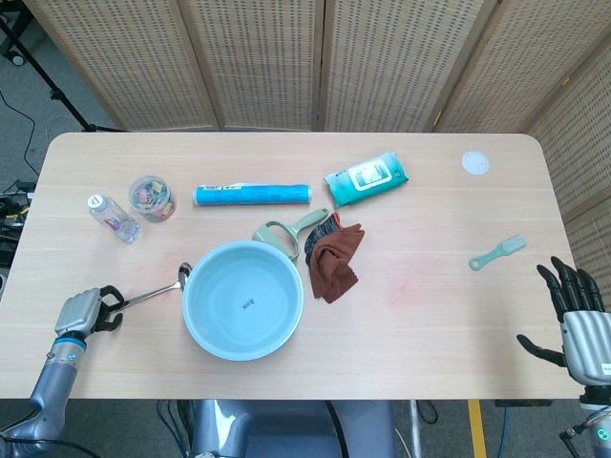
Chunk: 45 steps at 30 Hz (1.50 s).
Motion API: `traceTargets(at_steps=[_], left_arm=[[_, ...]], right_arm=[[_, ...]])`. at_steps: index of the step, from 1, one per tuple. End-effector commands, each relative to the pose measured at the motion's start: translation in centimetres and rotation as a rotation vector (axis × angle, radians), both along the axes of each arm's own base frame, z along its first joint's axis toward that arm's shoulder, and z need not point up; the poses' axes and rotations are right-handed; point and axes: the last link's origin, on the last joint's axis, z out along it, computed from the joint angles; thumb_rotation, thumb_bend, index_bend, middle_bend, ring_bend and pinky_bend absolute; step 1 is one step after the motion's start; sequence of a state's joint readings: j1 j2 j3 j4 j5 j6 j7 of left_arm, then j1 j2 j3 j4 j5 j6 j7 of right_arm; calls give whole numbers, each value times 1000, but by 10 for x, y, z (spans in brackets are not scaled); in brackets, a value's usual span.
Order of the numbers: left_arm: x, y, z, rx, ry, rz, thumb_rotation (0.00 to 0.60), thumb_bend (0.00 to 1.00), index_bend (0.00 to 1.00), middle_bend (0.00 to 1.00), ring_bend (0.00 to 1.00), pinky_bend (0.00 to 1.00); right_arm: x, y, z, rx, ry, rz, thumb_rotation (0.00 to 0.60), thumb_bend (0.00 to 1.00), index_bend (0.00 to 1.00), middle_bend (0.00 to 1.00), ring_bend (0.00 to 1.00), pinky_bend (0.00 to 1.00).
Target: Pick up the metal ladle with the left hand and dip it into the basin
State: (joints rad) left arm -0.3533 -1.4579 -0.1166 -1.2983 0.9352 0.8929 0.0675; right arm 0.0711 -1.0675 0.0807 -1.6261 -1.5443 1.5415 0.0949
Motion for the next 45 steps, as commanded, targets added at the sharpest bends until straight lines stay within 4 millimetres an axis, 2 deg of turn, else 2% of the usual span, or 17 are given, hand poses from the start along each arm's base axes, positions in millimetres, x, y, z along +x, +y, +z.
traceTargets(at_steps=[1,19,22,27,31,34,45], left_arm=[[-1,-1,-1,4,7,1,600,368,512,1000,952,884],[-4,-1,-10,13,29,11,600,369,528,1000,952,884],[-3,0,-9,28,24,4,600,390,596,1000,952,884],[-1,2,-3,79,21,-18,600,560,787,1000,952,884],[-2,2,5,105,21,-24,600,595,852,1000,952,884],[-3,4,22,149,47,-38,600,596,856,1000,952,884],[-10,3,61,189,144,-50,600,599,865,1000,952,884]], right_arm=[[0,0,0,0,-1,-1,600,0,0,0,0,0],[0,0,0,7,-4,-7,600,0,0,0,0,0],[0,-1,0,10,-7,-8,600,0,0,0,0,0],[0,-1,1,9,-9,-6,600,0,0,0,0,0],[0,-1,1,10,-14,-5,600,0,0,0,0,0],[1,0,1,12,-17,-4,600,0,0,0,0,0],[1,0,1,13,-19,-3,600,0,0,0,0,0]])
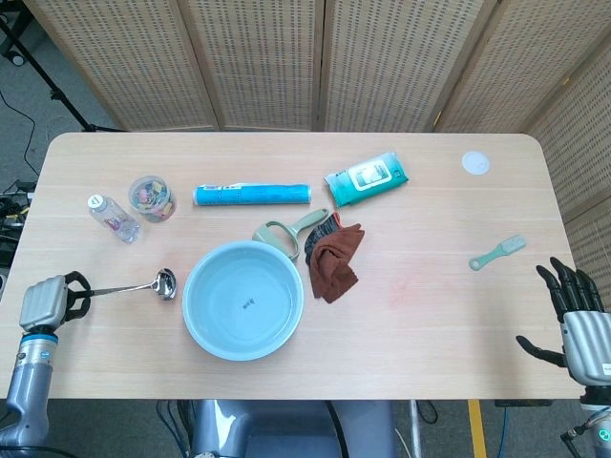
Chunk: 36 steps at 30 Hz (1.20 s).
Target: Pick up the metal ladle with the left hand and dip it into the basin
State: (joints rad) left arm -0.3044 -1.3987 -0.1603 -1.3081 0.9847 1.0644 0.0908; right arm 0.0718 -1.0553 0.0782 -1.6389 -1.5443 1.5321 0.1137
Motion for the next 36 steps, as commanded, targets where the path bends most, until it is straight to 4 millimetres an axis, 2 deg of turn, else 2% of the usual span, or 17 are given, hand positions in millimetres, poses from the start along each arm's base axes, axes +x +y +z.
traceTargets(at_steps=[1,7,12,17,22,26,27,30,31,34,36], left_arm=[[-4,-3,15,0,36,7,600,599,865,1000,952,884],[-5,-12,53,40,70,8,600,598,868,1000,952,884],[3,-23,85,67,114,-20,600,598,870,1000,951,884],[14,-36,110,42,139,-35,600,598,878,1000,951,884],[29,-43,122,43,147,-86,600,598,882,1000,950,884],[49,-39,124,50,149,-157,600,596,884,1000,950,884],[67,-30,116,25,135,-218,600,596,884,1000,950,884],[89,-20,106,-16,134,-261,600,596,884,1000,950,884],[104,-12,97,-53,141,-302,600,596,885,1000,950,884],[123,0,85,-116,145,-340,600,587,888,1000,950,884],[142,14,68,-218,126,-376,600,577,891,1000,949,884]], right_arm=[[0,0,0,1,-1,0,600,0,0,0,0,0],[1,0,-1,4,-1,0,600,0,0,0,0,0],[1,0,-2,8,-3,4,600,0,0,0,0,0],[2,0,-3,11,-3,4,600,0,0,0,0,0],[1,-1,-2,10,-6,2,600,0,0,0,0,0],[1,-1,-1,5,-10,2,600,0,0,0,0,0],[1,-1,0,2,-12,1,600,0,0,0,0,0],[1,-2,1,3,-15,-1,600,0,0,0,0,0],[0,-2,1,4,-15,-1,600,0,0,0,0,0],[0,-2,1,5,-16,-2,600,0,0,0,0,0],[0,-3,1,6,-16,-3,600,0,0,0,0,0]])
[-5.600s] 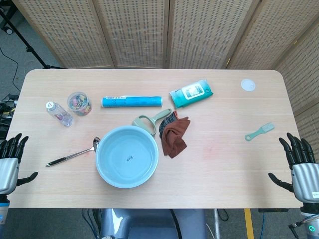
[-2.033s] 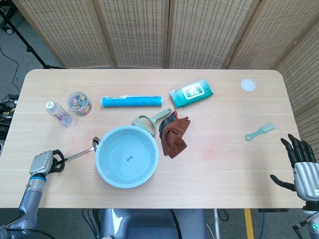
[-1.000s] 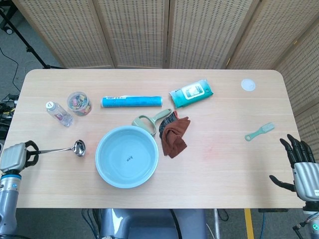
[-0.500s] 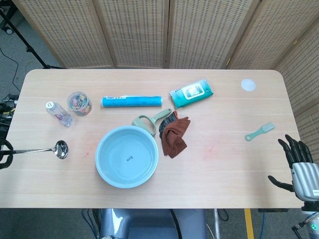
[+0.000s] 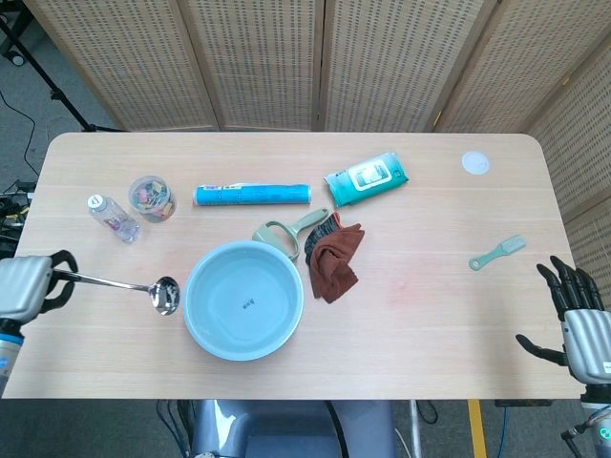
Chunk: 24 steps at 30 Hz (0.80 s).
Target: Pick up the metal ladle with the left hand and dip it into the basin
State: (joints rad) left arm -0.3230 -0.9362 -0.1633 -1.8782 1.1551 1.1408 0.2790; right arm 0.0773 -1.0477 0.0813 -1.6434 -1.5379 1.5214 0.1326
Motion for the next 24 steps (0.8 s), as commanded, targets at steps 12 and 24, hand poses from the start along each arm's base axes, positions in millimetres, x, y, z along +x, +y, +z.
traceTargets(at_steps=[12,24], left_arm=[[91,70,-78,-288,74,-90,600,588,898,1000,946,884],[137,85,-127,-296,224,-150,600,587,902,1000,946,884]], right_arm=[[-3,-2,2,3,-10,-13,600,0,0,0,0,0],[-5,-3,5,3,-20,-21,600,0,0,0,0,0]])
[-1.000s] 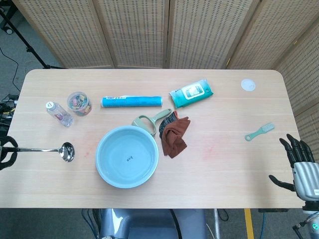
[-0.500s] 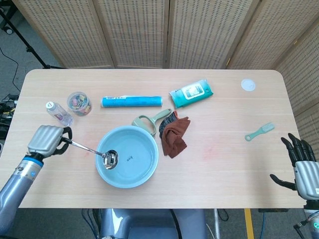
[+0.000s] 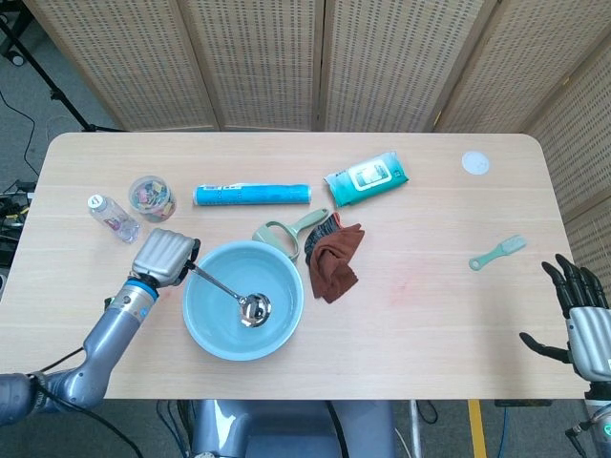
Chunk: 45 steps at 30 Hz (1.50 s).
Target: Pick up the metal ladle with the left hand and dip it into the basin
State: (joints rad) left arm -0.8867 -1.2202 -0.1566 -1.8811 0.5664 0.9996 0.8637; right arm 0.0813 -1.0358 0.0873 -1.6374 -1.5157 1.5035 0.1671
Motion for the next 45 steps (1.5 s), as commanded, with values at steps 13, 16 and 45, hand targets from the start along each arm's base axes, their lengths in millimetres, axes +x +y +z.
traceTargets(at_steps=[13,16,45], left_arm=[[29,11,-46,12,153,-33,600,572,911,1000,946,884],[31,14,-50,16,165,-28,600,571,912,1000,946,884],[32,12,-11,72,96,-11,600,574,914,1000,946,884]], right_arm=[[-1,0,3,-3,-14,-2,600,0,0,0,0,0],[-2,-1,4,-5,-16,-3,600,0,0,0,0,0],[-2,-1,0,8,-8,-4,600,0,0,0,0,0]])
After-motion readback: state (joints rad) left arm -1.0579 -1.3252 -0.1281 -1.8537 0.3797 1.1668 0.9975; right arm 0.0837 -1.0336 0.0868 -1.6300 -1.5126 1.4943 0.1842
